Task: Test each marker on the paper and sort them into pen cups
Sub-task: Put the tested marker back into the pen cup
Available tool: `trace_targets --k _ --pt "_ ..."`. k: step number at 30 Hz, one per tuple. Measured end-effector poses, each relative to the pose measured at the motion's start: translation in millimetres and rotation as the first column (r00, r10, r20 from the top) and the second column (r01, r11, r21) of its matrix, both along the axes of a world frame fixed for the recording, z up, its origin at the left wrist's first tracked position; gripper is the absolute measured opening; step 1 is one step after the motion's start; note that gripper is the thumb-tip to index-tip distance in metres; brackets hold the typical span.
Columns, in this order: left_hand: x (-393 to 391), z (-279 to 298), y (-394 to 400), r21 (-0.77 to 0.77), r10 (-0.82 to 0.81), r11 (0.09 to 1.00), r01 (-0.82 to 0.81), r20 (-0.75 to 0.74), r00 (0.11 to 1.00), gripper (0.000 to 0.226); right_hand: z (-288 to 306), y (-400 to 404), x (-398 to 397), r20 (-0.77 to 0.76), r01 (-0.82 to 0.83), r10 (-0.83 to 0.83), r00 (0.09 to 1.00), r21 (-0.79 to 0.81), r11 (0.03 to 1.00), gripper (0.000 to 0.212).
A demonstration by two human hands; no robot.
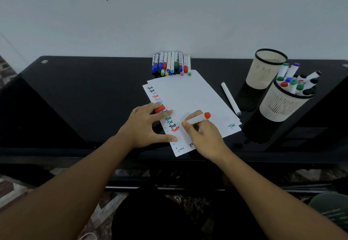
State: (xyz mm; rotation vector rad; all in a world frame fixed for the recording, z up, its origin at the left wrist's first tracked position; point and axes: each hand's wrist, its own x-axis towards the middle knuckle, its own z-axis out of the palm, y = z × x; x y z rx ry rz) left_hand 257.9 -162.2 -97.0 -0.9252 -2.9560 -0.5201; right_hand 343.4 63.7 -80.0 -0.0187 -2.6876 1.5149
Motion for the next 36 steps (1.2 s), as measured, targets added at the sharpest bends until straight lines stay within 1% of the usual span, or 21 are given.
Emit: trace_targets --k 2,4,7,9,10,11,13,14,15,16,18,20,22,24,25,27,28,30,31,33,36 --pt "3 3 -1 0.080 0.002 0.997 -0.005 0.037 0.999 0.094 1 2 1 -0.029 0.021 -0.026 0.999 -0.166 0.986 0.006" --pt "4 5 -1 0.189 0.015 0.982 -0.029 0.071 0.997 0.092 4 3 2 -0.054 0.022 -0.038 0.998 -0.281 0.959 0.010" --pt "-3 7 0 0.305 0.149 0.934 -0.187 0.143 0.978 0.082 8 2 4 -0.069 0.021 -0.043 0.997 -0.292 0.956 0.012" --pt "-8 9 4 0.227 0.266 0.928 -0.295 0.152 0.952 0.065 8 1 4 -0.047 0.041 -0.056 0.997 -0.272 0.961 0.014" --pt "-10 10 7 0.177 0.305 0.929 -0.325 0.132 0.943 0.056 8 2 3 -0.026 0.040 -0.048 0.999 -0.259 0.965 0.019" --pt "-11 11 10 0.151 0.328 0.927 -0.344 0.117 0.937 0.047 7 3 2 -0.004 0.023 -0.025 1.000 -0.245 0.969 0.032" --pt "-12 13 16 0.167 0.343 0.917 -0.362 0.132 0.930 0.035 8 7 1 0.046 -0.033 0.044 0.998 -0.213 0.976 0.065" --pt "-12 13 18 0.184 0.339 0.914 -0.361 0.143 0.930 0.031 9 9 0 0.075 -0.062 0.079 0.994 -0.204 0.977 0.076" --pt "-12 13 20 0.205 0.329 0.913 -0.353 0.145 0.933 0.030 11 10 -1 0.100 -0.085 0.108 0.989 -0.209 0.974 0.080" --pt "-12 13 22 0.237 0.315 0.909 -0.342 0.144 0.938 0.029 14 11 -2 0.121 -0.093 0.123 0.985 -0.232 0.968 0.079" --pt "-9 15 30 0.341 0.277 0.886 -0.315 0.155 0.948 0.027 19 12 -6 0.124 -0.076 0.122 0.985 -0.324 0.943 0.066" --pt "-6 18 40 0.406 0.250 0.867 -0.289 0.148 0.957 0.029 24 15 -12 0.095 -0.005 0.046 0.994 -0.397 0.918 0.046" --pt "-2 18 48 0.428 0.251 0.859 -0.281 0.128 0.960 0.031 27 21 -16 0.084 0.059 -0.027 0.996 -0.399 0.915 0.030" --pt "0 16 51 0.450 0.248 0.851 -0.272 0.112 0.962 0.032 28 29 -20 0.089 0.054 -0.025 0.996 -0.346 0.937 0.030" --pt "1 15 51 0.455 0.248 0.848 -0.271 0.111 0.962 0.032 29 34 -22 0.095 0.036 -0.010 0.995 -0.278 0.960 0.035" --pt "1 14 51 0.457 0.247 0.849 -0.266 0.101 0.964 0.032 27 45 -28 0.093 0.017 -0.013 0.996 -0.046 0.999 0.039" --pt "1 14 51 0.460 0.240 0.851 -0.255 0.092 0.966 0.032 26 50 -32 0.076 0.021 -0.028 0.997 0.090 0.996 0.035" --pt "3 12 51 0.458 0.223 0.859 -0.230 0.069 0.972 0.031 25 57 -37 0.040 0.004 -0.017 0.999 0.316 0.949 0.024" --pt "3 11 52 0.453 0.219 0.863 -0.222 0.060 0.974 0.031 24 60 -39 0.018 -0.012 0.006 1.000 0.393 0.920 0.023" --pt "3 10 52 0.444 0.222 0.869 -0.219 0.047 0.974 0.032 22 63 -43 -0.004 -0.037 0.044 0.999 0.479 0.877 0.026" --pt "1 9 52 0.431 0.222 0.877 -0.215 0.035 0.974 0.033 18 65 -48 -0.011 -0.070 0.087 0.996 0.499 0.864 0.029"
